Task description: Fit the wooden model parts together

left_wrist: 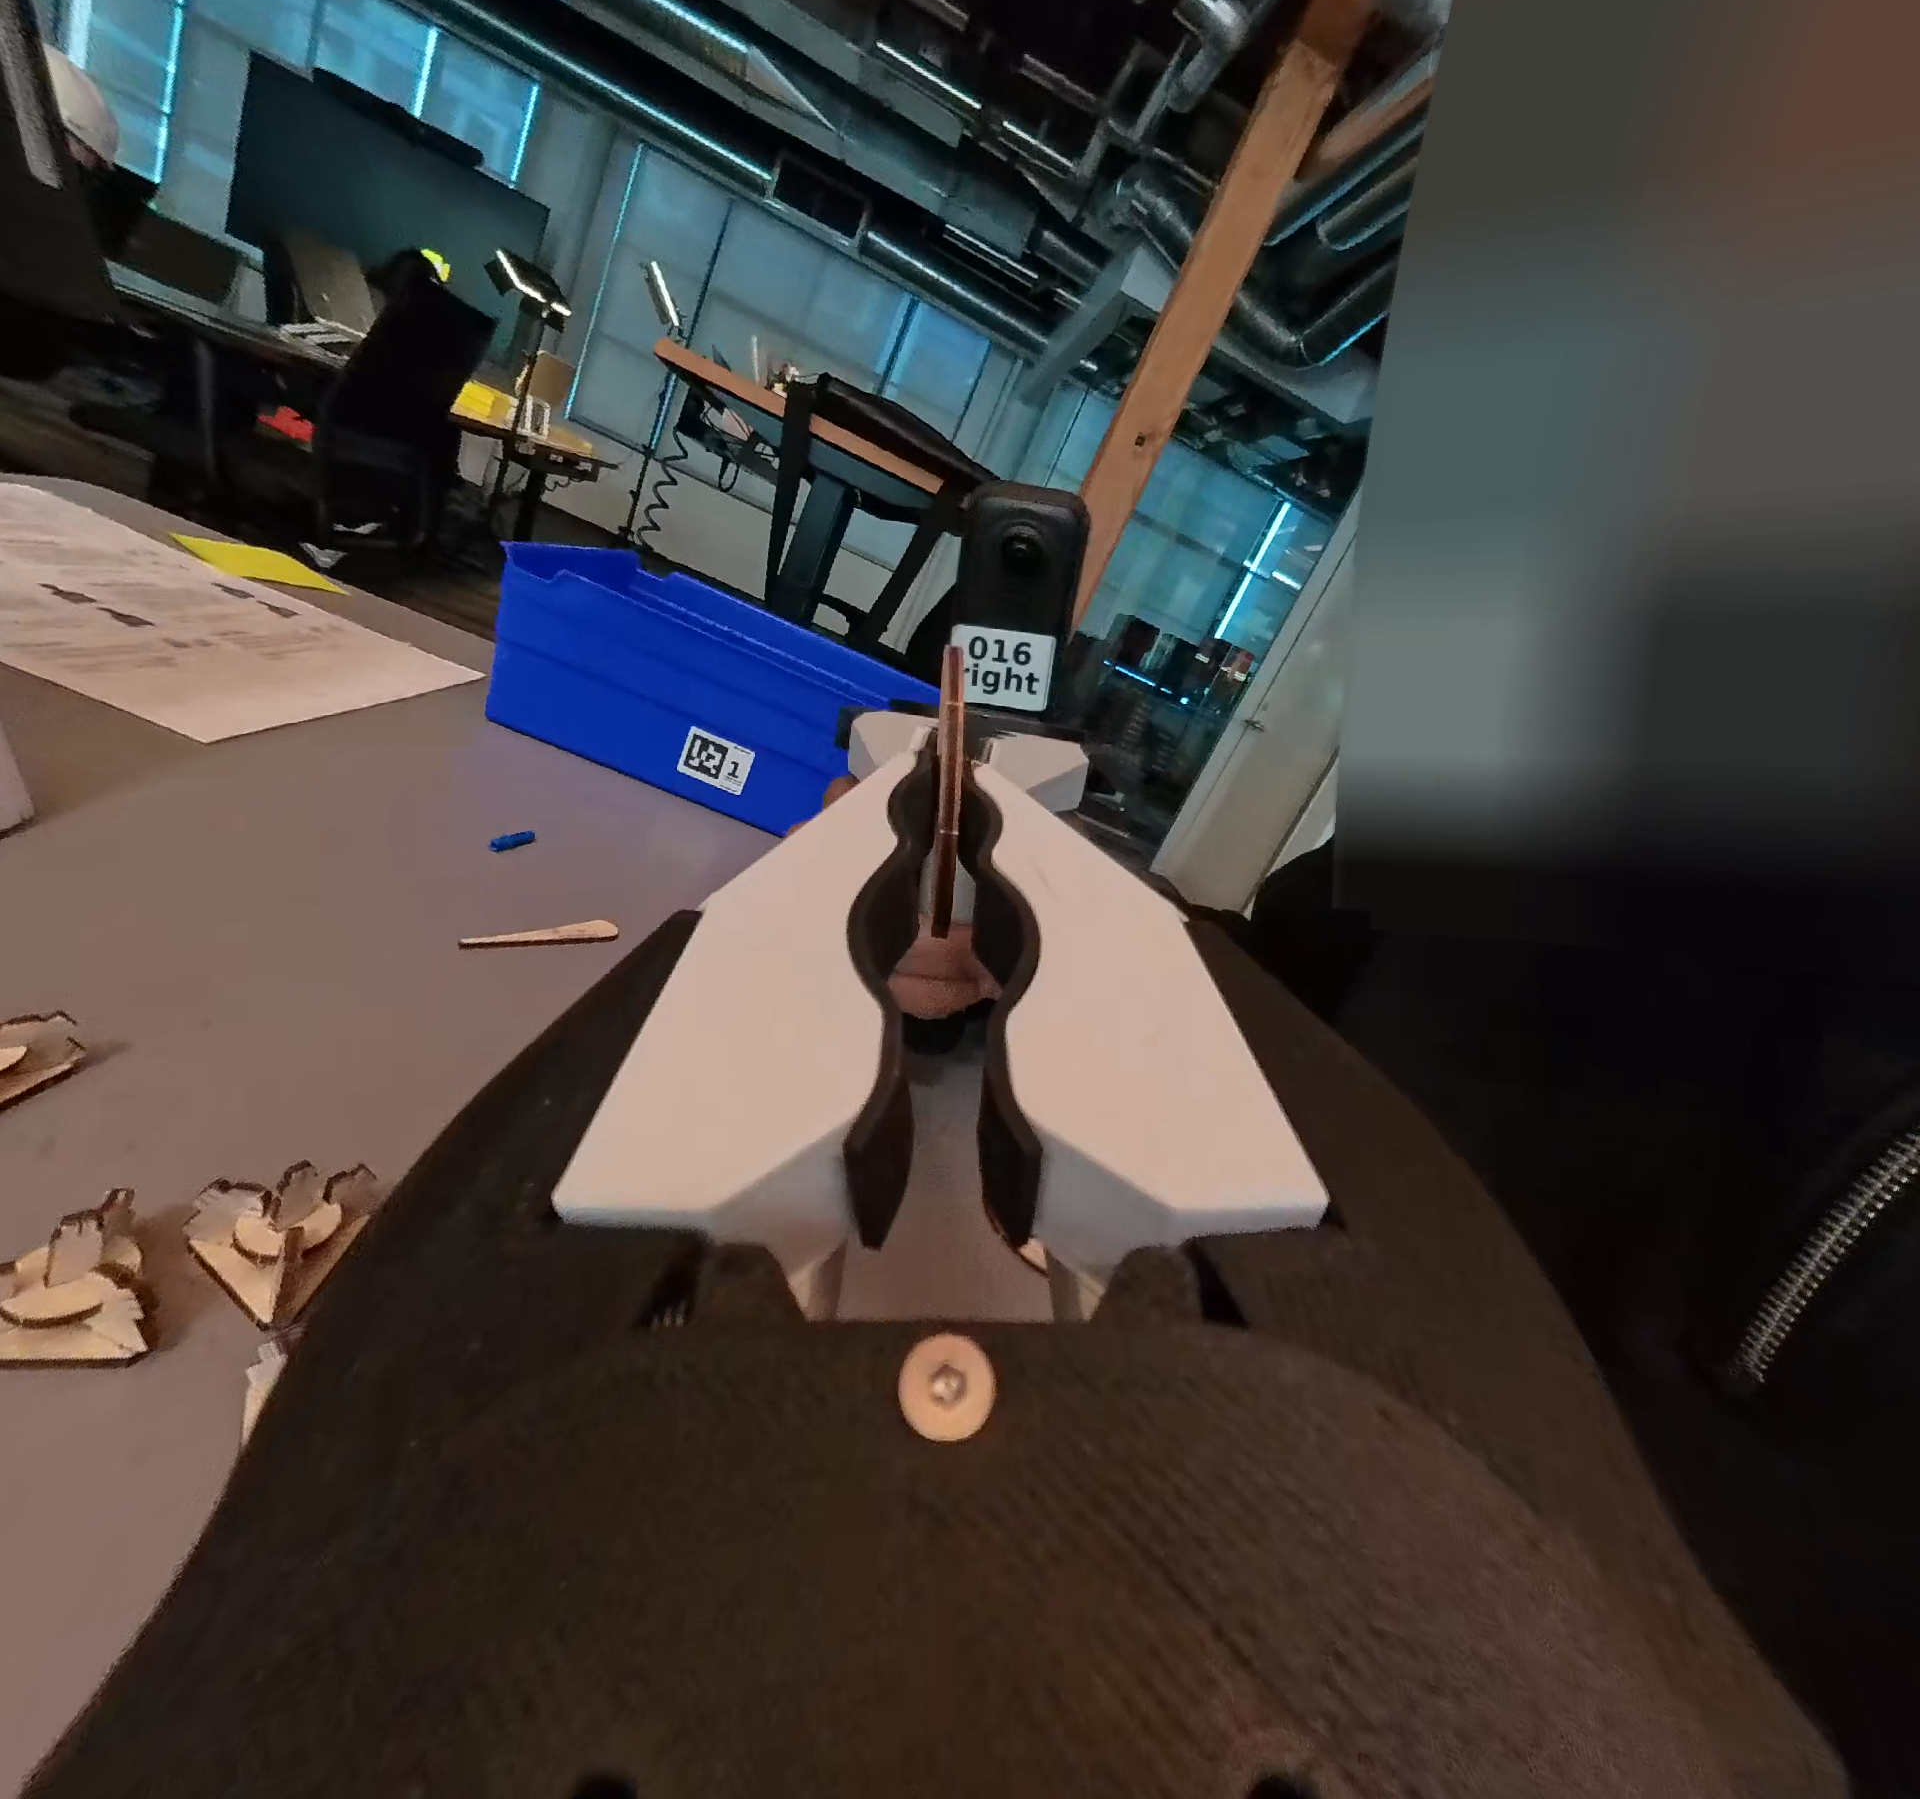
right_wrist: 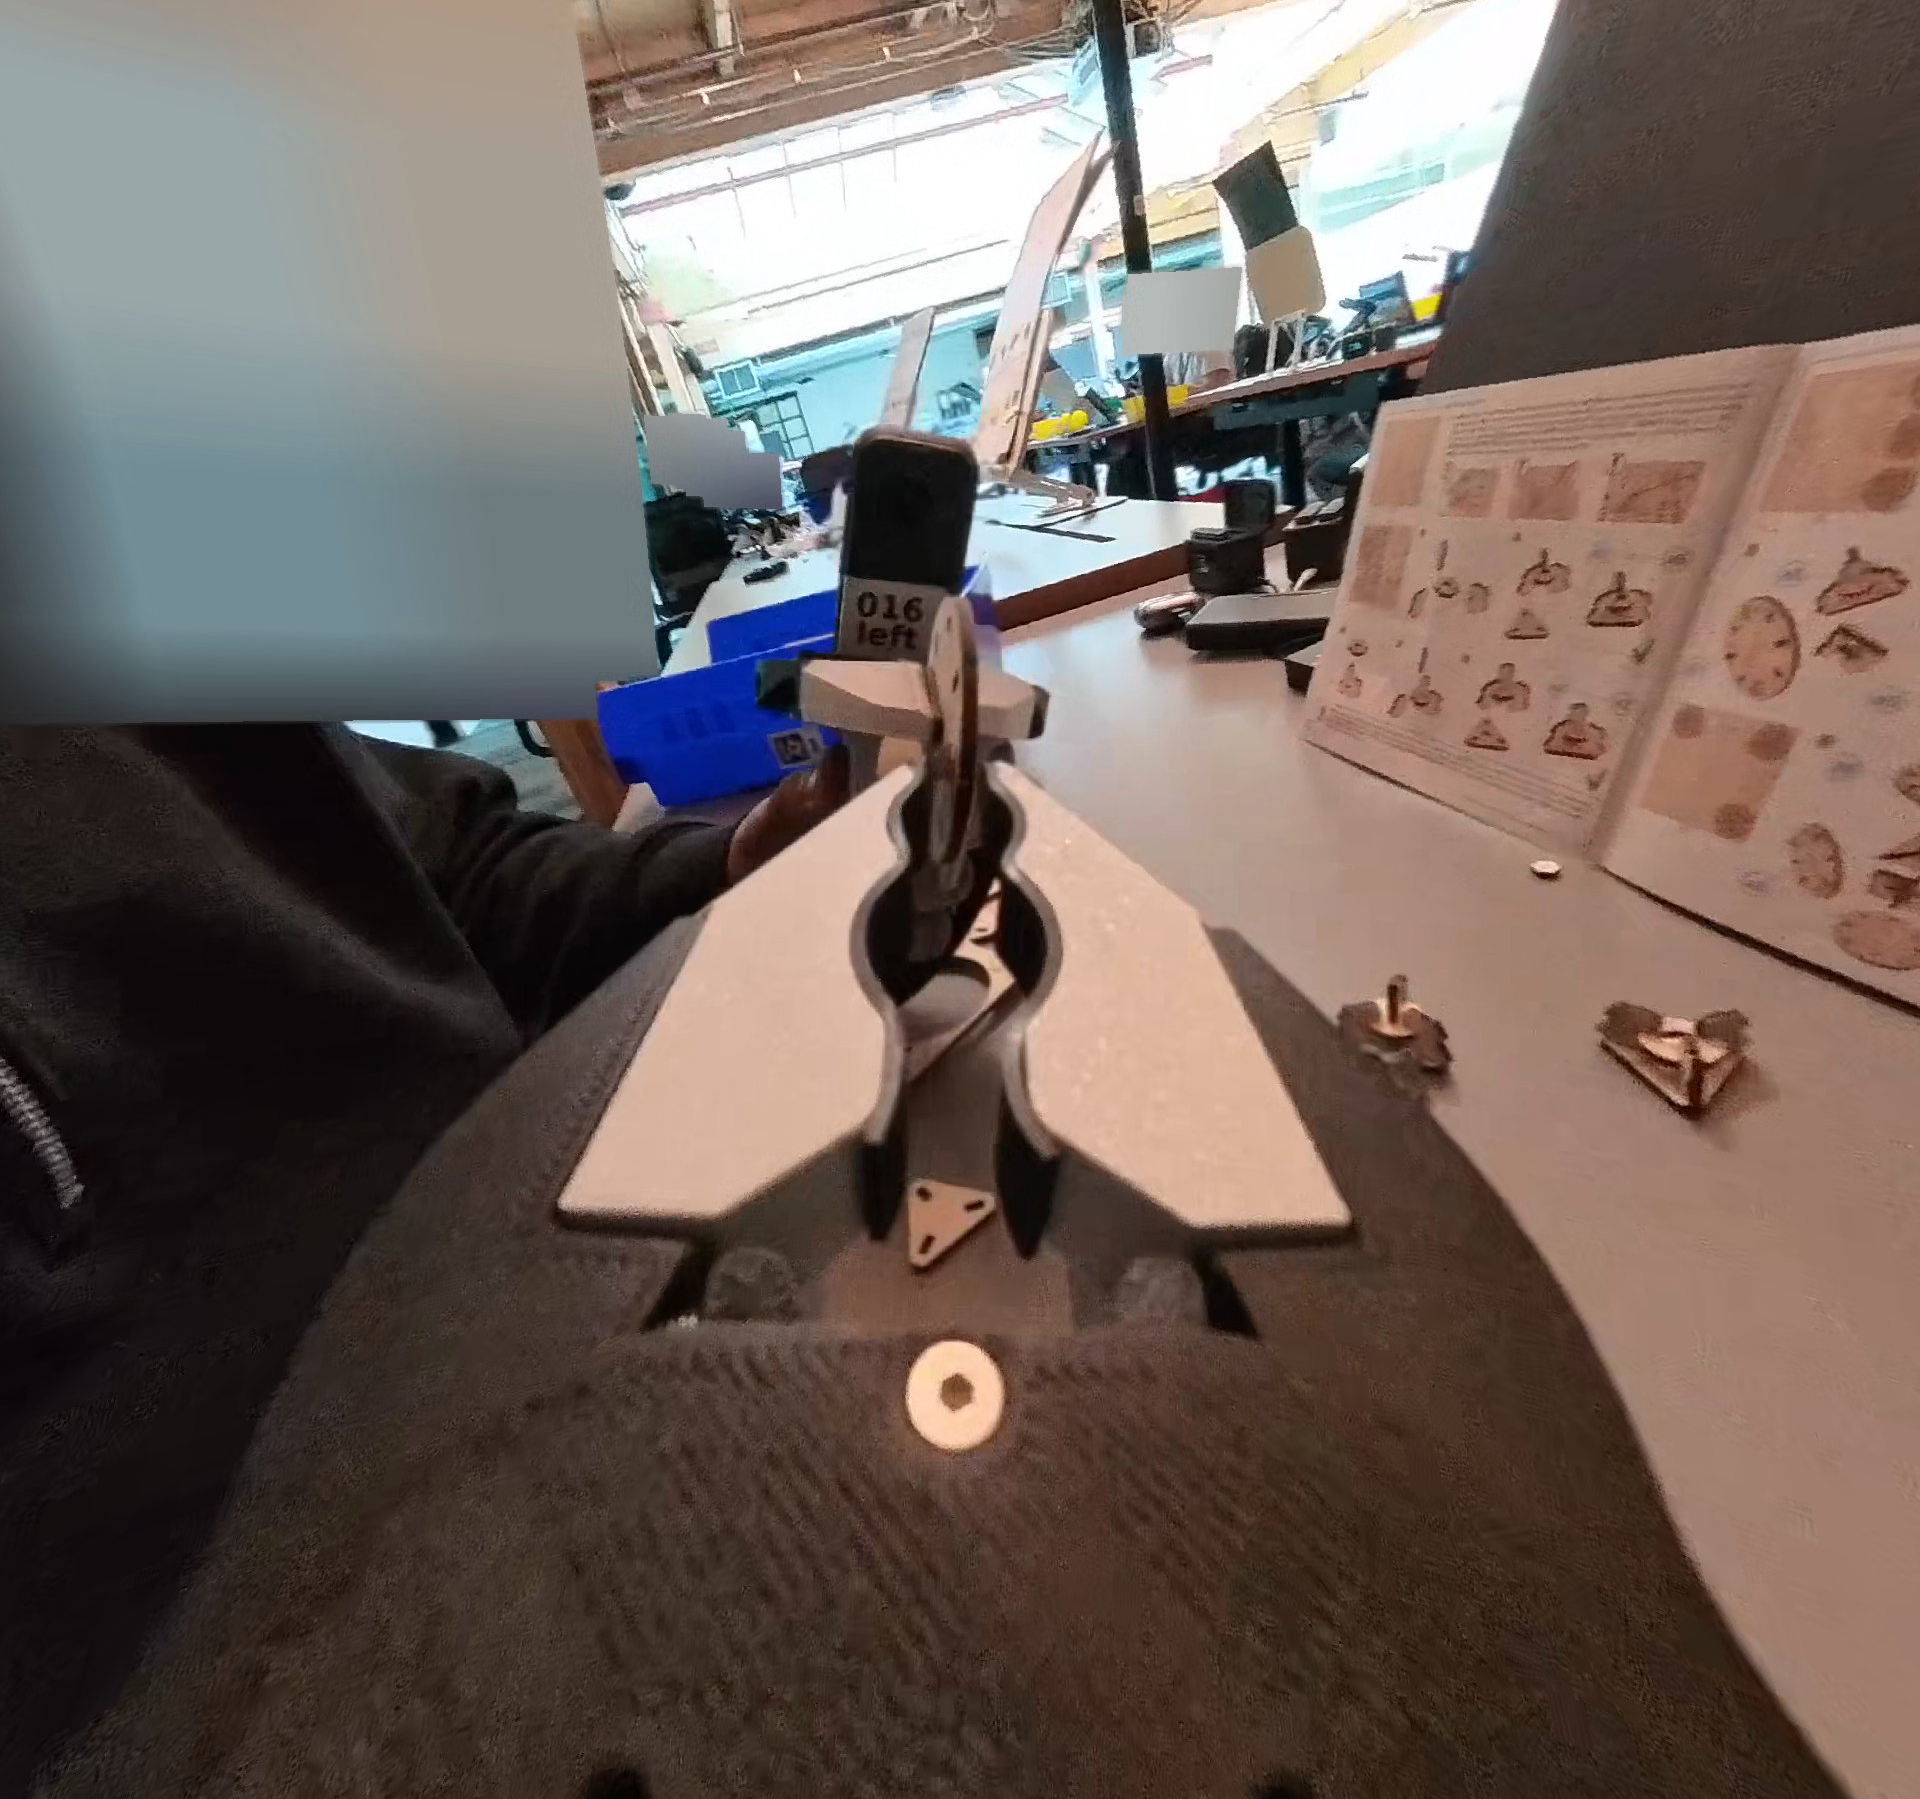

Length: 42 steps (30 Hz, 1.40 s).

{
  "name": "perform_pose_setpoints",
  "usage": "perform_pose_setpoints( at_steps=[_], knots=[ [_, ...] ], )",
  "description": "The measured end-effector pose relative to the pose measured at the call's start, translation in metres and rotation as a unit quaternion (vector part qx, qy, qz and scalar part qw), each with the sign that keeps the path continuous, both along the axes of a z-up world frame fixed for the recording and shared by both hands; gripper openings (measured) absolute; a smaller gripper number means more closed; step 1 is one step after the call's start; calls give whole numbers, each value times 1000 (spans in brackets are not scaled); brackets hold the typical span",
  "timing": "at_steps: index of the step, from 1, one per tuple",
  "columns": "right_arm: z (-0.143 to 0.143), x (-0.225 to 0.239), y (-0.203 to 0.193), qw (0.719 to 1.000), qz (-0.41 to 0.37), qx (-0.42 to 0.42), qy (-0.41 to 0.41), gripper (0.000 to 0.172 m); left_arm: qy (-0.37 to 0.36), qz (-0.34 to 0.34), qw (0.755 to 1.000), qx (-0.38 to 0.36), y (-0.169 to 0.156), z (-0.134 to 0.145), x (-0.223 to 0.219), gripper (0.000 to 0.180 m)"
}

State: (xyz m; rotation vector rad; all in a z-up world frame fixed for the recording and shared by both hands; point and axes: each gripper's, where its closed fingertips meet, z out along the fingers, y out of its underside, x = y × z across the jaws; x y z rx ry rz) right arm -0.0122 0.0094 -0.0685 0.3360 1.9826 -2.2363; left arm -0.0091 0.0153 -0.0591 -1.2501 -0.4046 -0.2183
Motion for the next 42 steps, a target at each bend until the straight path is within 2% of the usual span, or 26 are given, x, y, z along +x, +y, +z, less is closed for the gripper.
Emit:
perform_pose_setpoints(
  at_steps=[4,8,11,19,25,36,42],
  knots=[
    [1,3,0,999,16,-12,-24,4,12,3,1000,-1,0,1,2,0],
    [2,4,-1,1000,9,-10,-20,13,25,16,999,-10,-1,-1,0,0],
    [5,1,3,1000,0,-18,-21,5,34,13,999,-18,2,-1,3,0],
    [4,3,2,1000,2,12,-1,4,14,4,1000,-3,2,0,3,0],
    [12,15,4,999,32,5,16,5,-70,-80,992,65,2,8,12,1],
    [24,36,8,992,120,-46,-11,8,-125,-194,964,136,3,18,29,2],
    [19,28,7,996,79,-30,29,7,-65,-121,988,67,4,13,22,0]
  ],
)
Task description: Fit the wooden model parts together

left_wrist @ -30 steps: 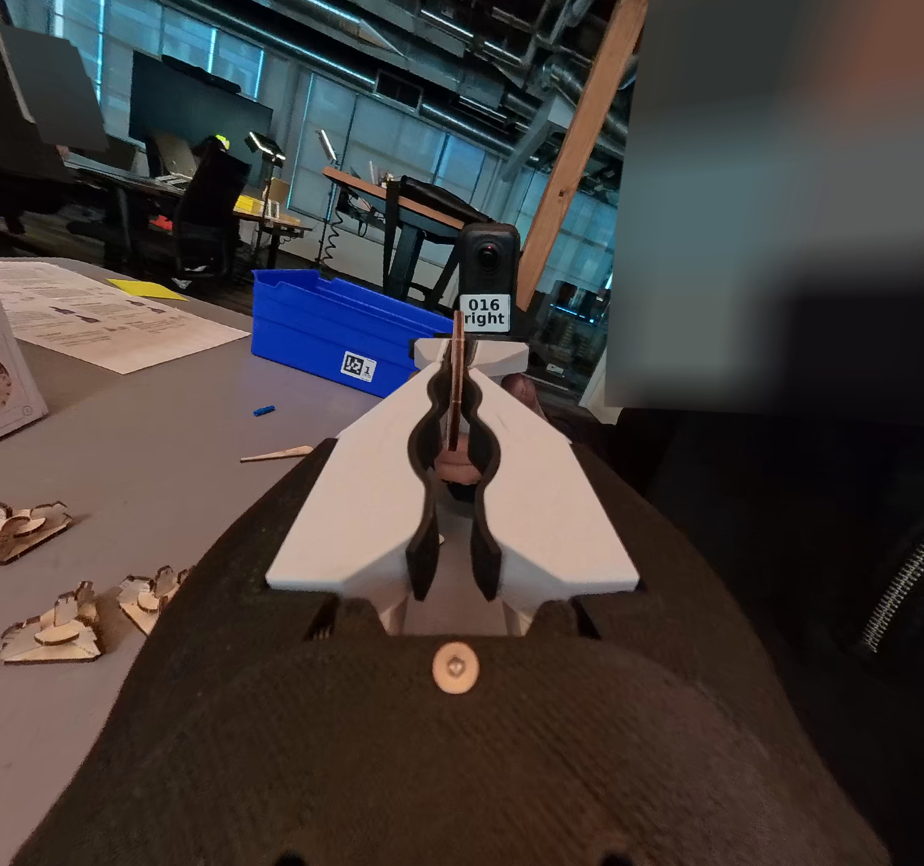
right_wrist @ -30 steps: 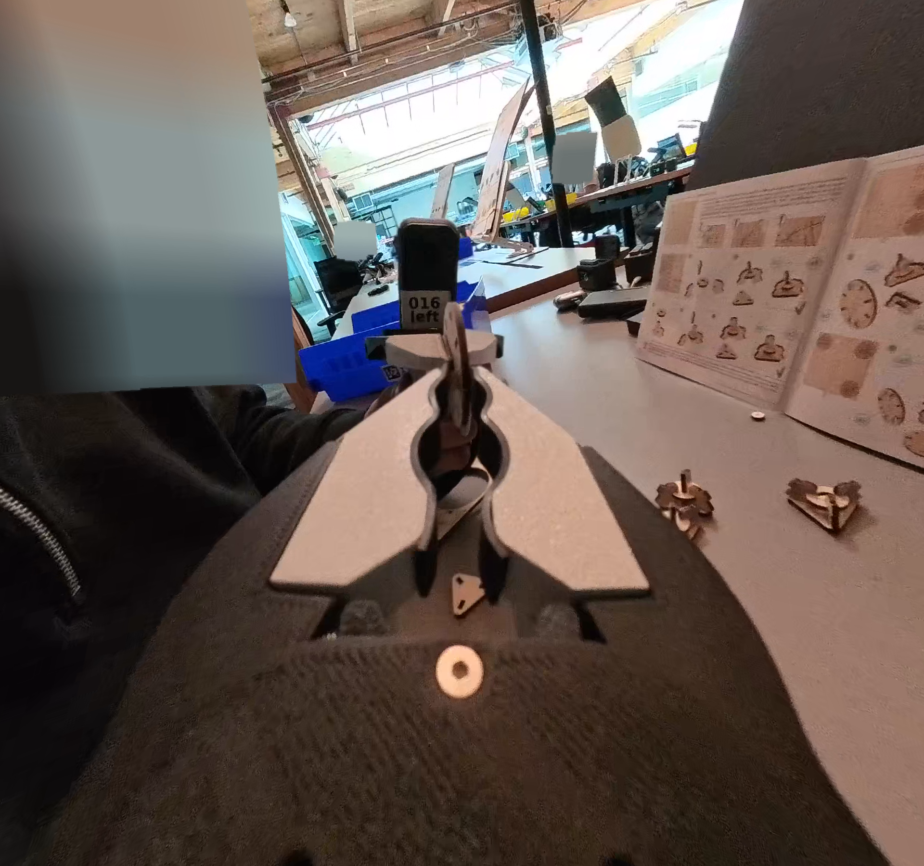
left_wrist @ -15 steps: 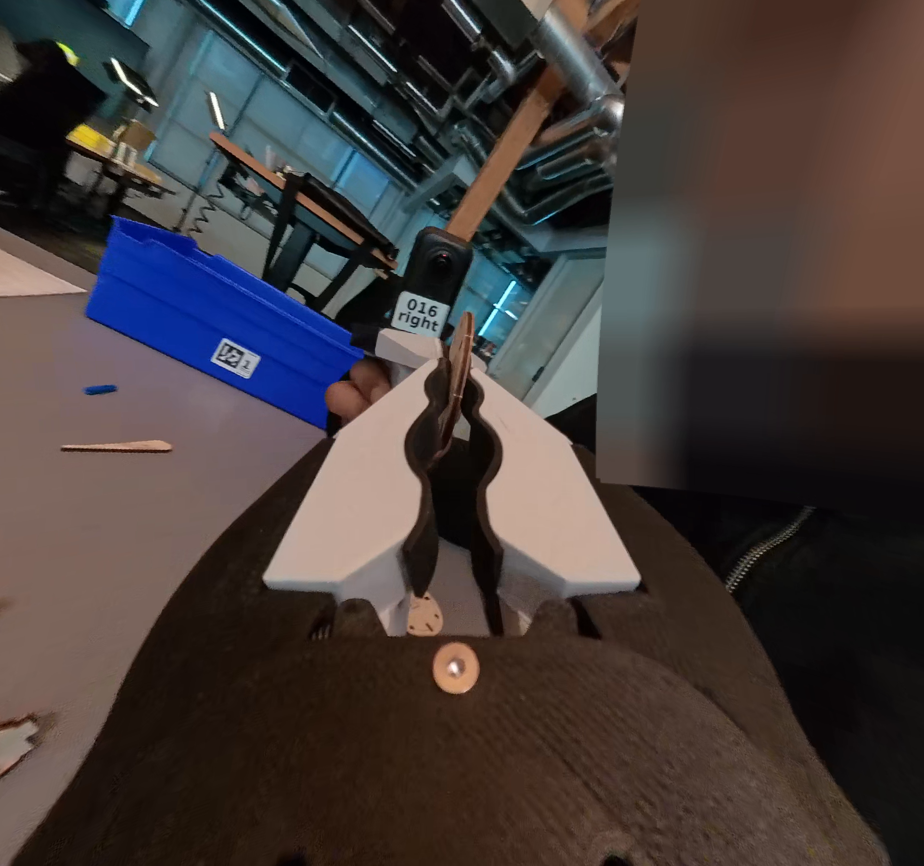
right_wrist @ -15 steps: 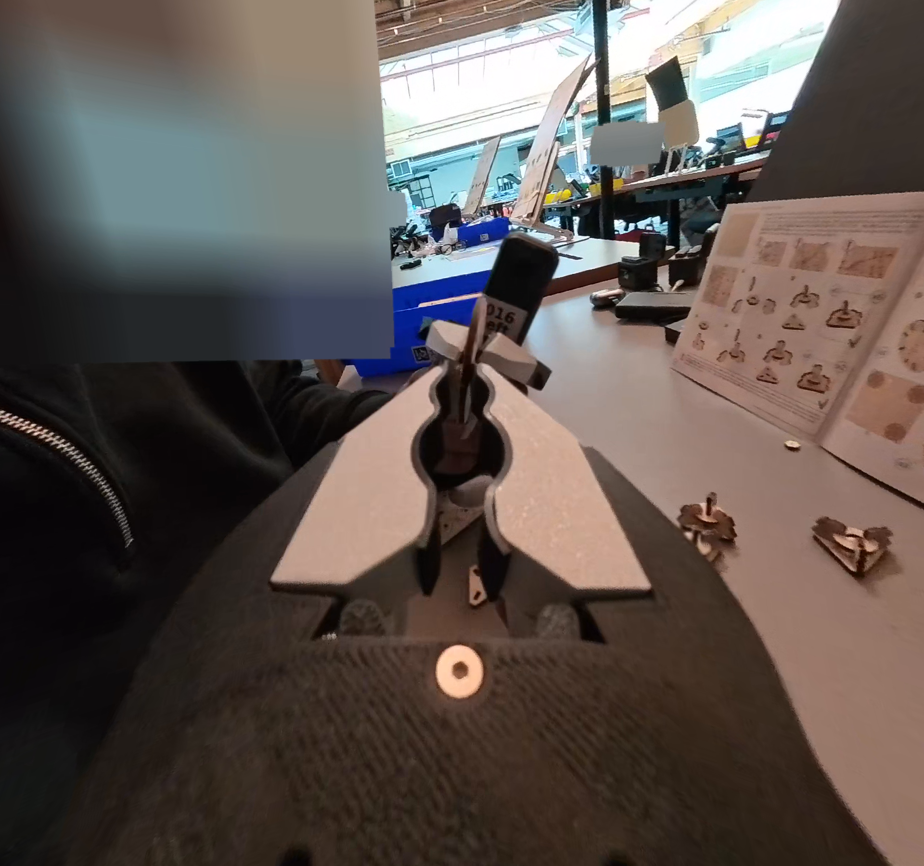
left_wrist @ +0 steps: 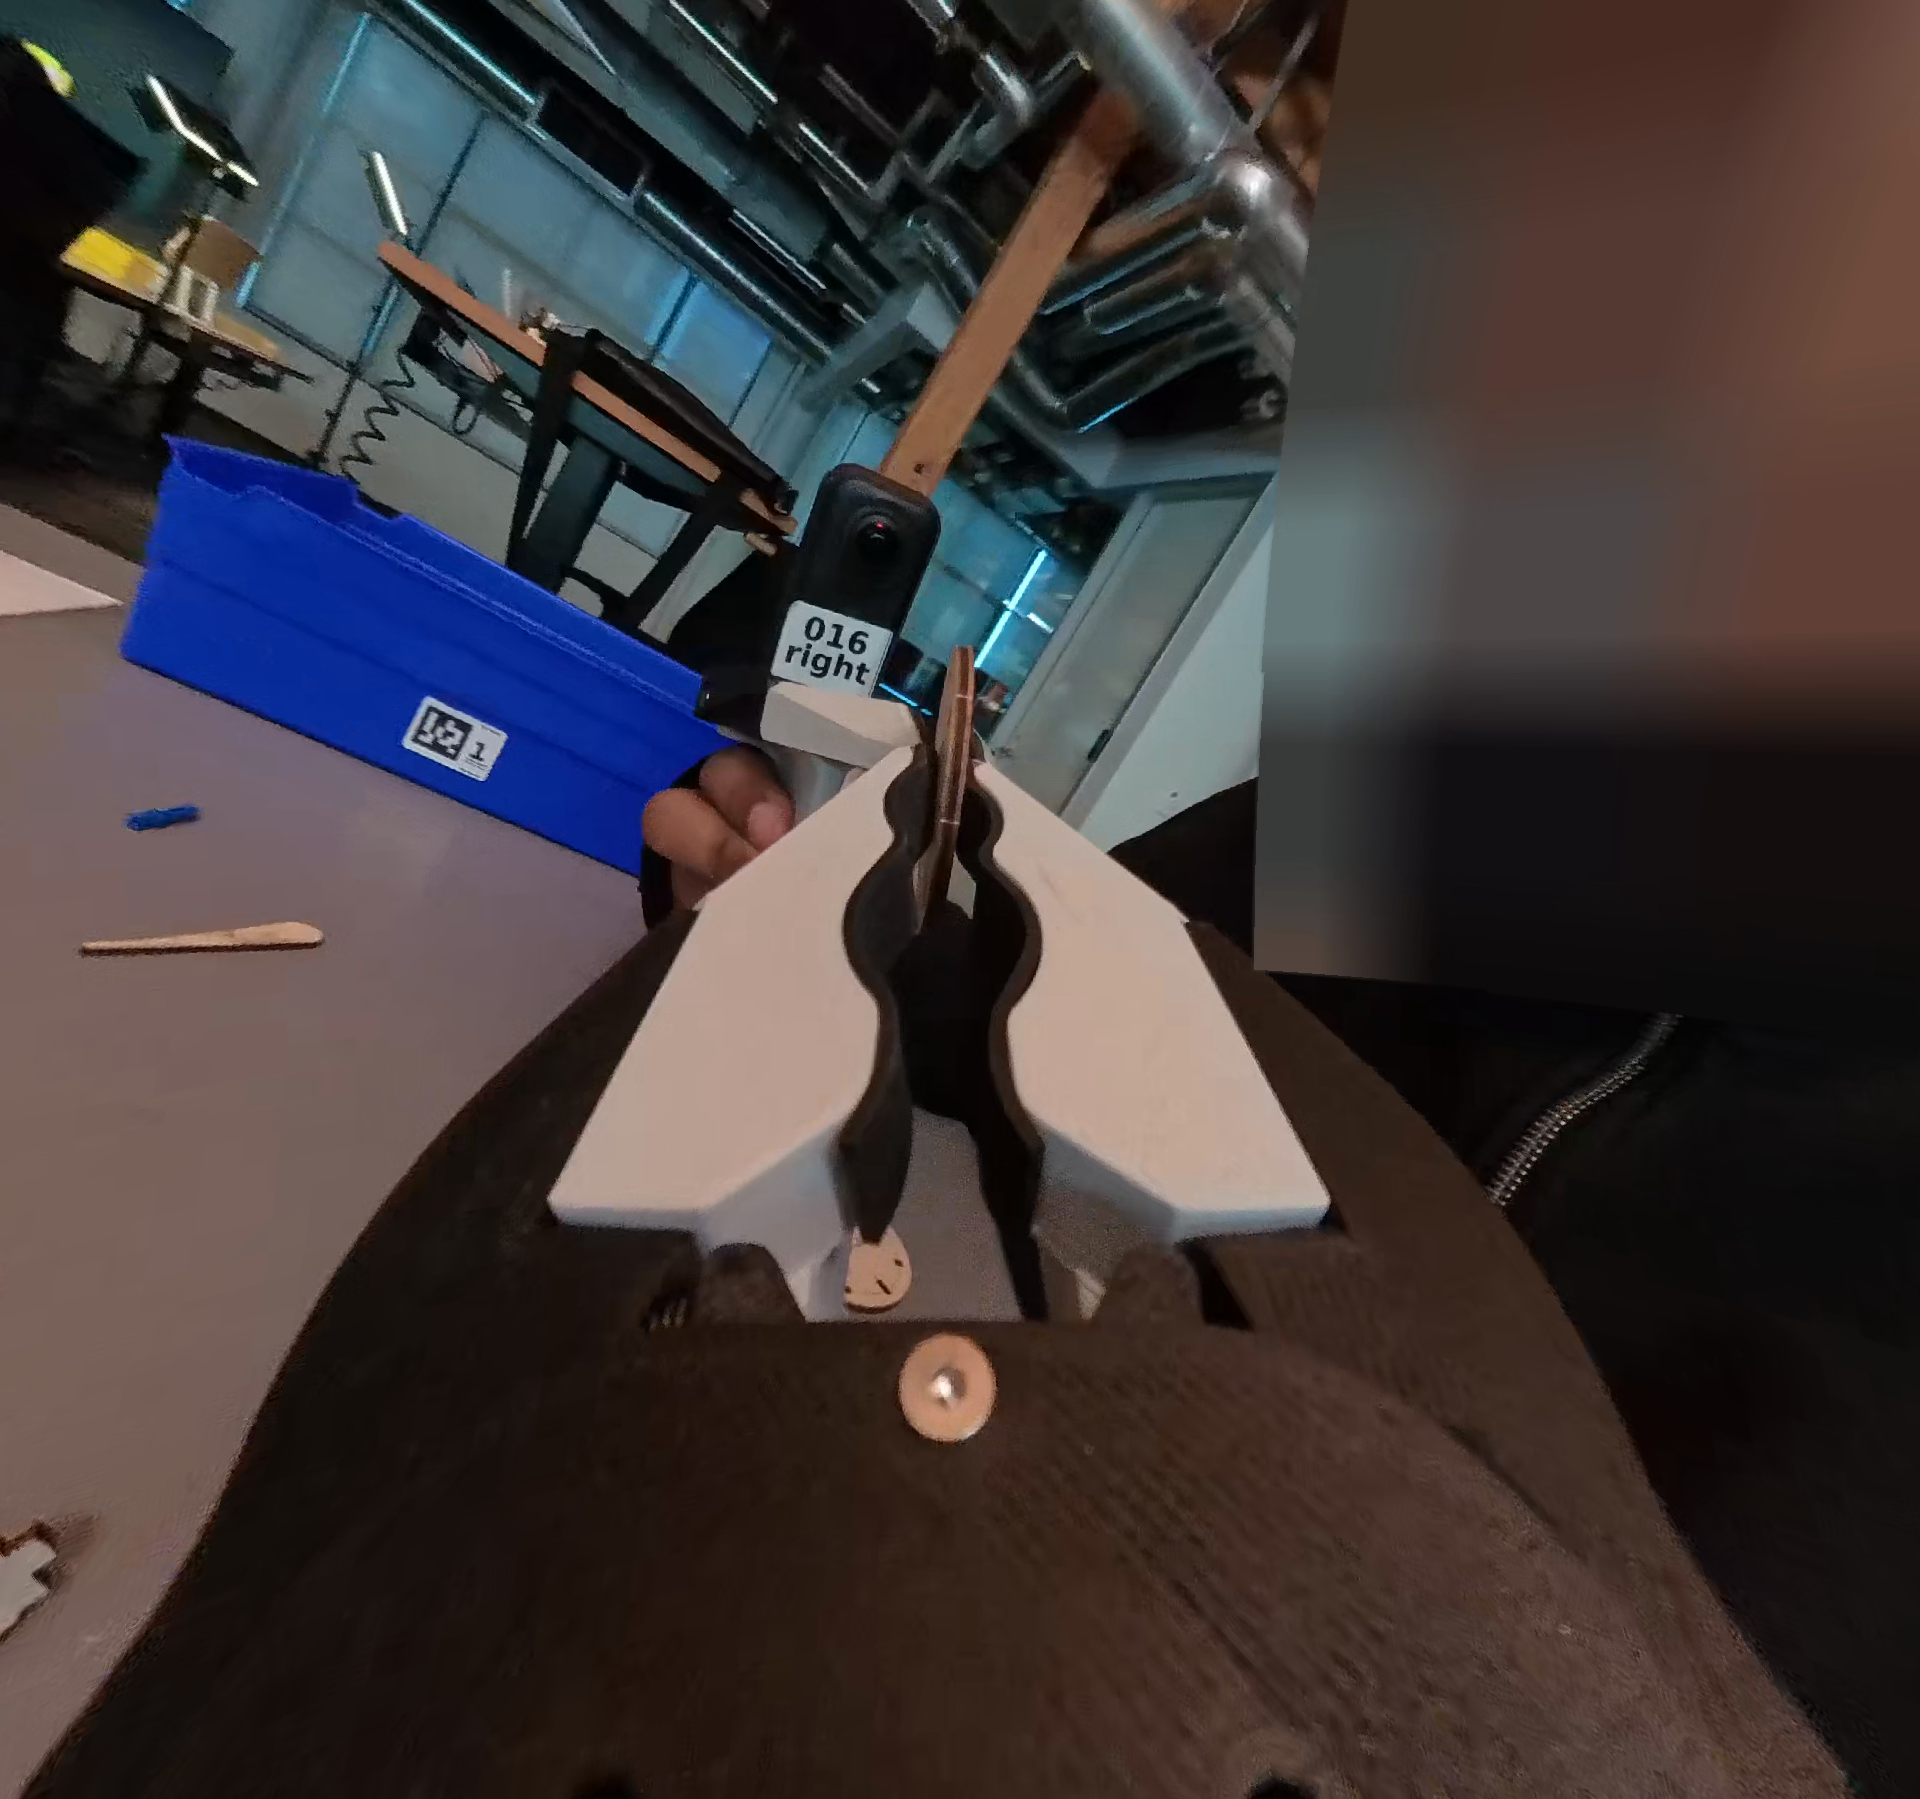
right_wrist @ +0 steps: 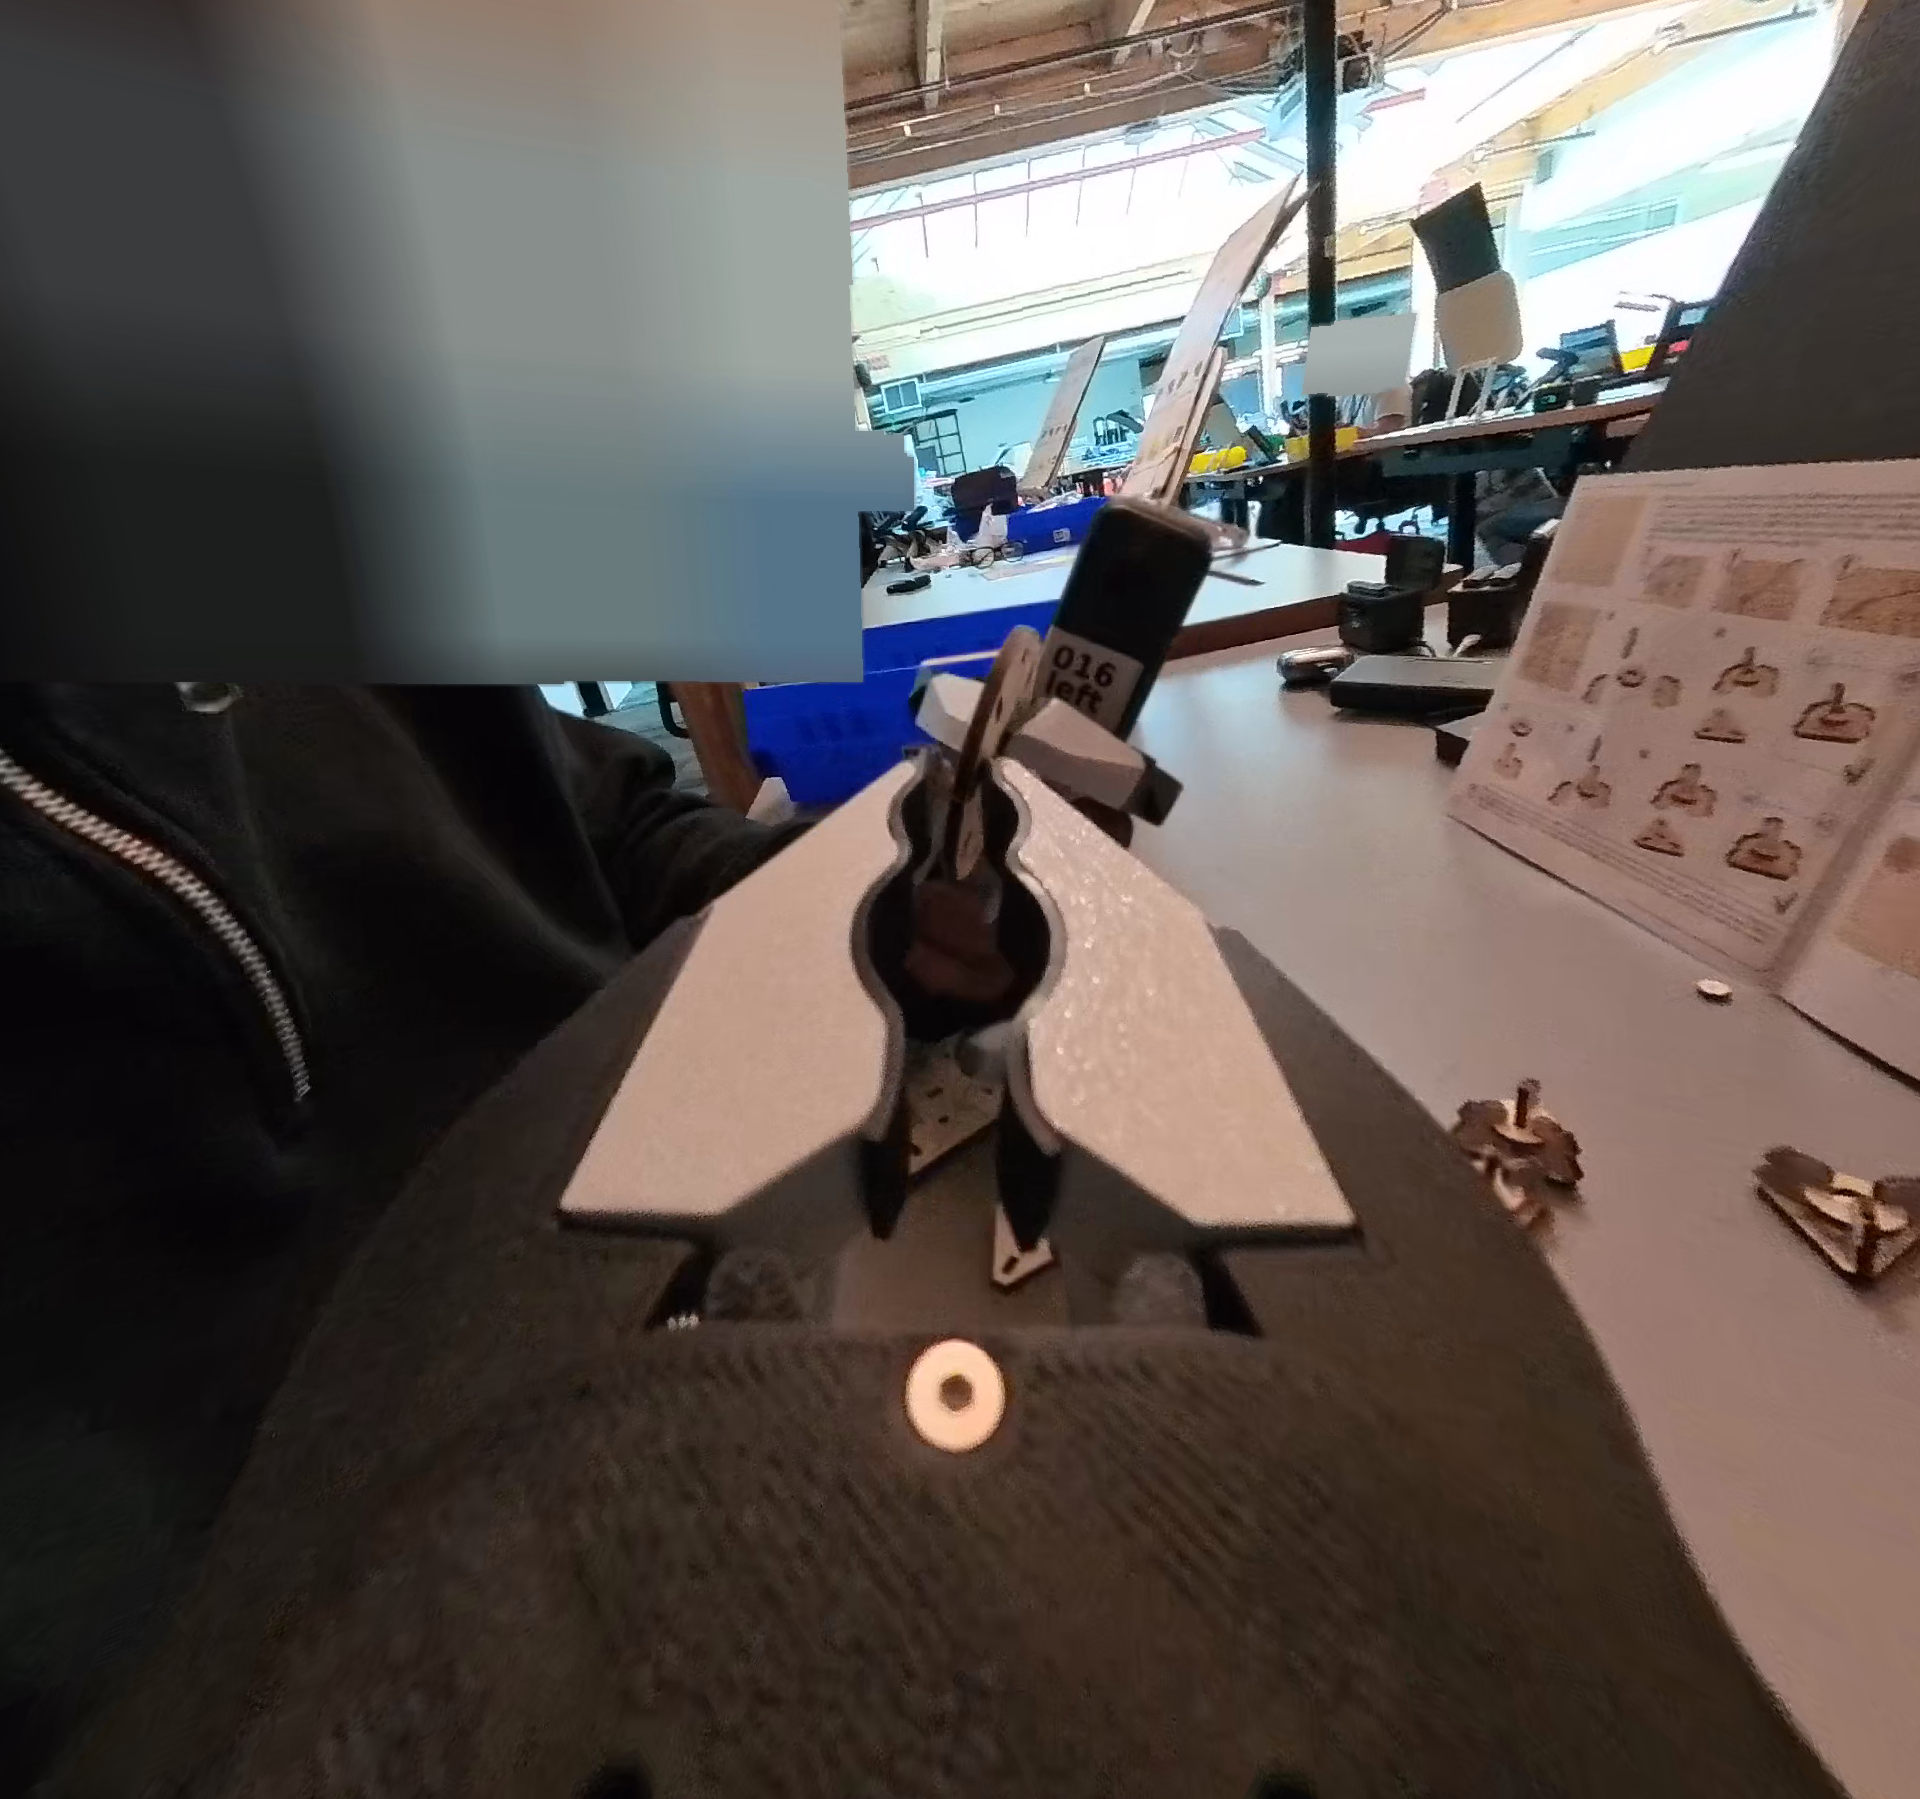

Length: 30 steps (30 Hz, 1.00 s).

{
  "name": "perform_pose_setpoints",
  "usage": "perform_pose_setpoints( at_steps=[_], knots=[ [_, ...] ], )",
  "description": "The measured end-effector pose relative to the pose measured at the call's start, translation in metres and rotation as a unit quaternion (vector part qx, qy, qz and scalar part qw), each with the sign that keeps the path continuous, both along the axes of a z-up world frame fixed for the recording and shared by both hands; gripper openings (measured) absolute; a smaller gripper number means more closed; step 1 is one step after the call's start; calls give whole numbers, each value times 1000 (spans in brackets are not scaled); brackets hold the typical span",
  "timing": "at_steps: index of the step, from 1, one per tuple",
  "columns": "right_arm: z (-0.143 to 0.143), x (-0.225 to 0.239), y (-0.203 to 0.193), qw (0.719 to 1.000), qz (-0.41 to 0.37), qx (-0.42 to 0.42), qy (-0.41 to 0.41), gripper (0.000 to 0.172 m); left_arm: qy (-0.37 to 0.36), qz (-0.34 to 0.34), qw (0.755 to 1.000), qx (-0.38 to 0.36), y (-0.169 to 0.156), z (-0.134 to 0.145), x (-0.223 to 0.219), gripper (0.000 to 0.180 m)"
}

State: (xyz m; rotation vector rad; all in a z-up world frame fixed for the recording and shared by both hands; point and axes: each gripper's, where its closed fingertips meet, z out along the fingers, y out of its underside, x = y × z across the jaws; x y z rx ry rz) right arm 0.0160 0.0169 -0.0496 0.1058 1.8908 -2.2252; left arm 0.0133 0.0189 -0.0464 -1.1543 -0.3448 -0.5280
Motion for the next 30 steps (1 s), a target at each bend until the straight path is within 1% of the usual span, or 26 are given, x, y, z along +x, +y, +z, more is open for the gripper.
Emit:
perform_pose_setpoints(
  at_steps=[3,5,9,13,16,21,22,23,24,25,30],
  knots=[
    [3,2,3,1000,-1,-6,18,7,31,29,999,-13,3,3,3,0],
    [2,3,4,999,-15,0,48,6,60,53,996,-34,4,4,4,0],
    [6,5,6,998,-20,-6,67,4,107,86,988,-65,8,8,10,1],
    [6,7,7,994,-33,0,100,4,92,76,991,-56,9,8,12,2],
    [5,6,8,994,-36,3,107,4,82,72,993,-50,10,7,12,2],
    [2,2,6,993,-44,-7,111,5,110,91,987,-76,8,3,7,0],
    [1,2,7,992,-51,-9,117,6,110,88,987,-80,9,0,6,0],
    [0,-1,7,990,-67,-10,123,14,107,86,987,-81,9,-1,6,0],
    [0,-4,9,988,-82,-12,132,27,105,85,988,-80,10,-1,6,0],
    [0,-5,11,986,-90,-14,138,32,105,88,987,-81,10,-2,5,0],
    [4,-6,15,988,-84,-22,129,32,114,97,985,-84,8,-3,3,0]
  ],
)
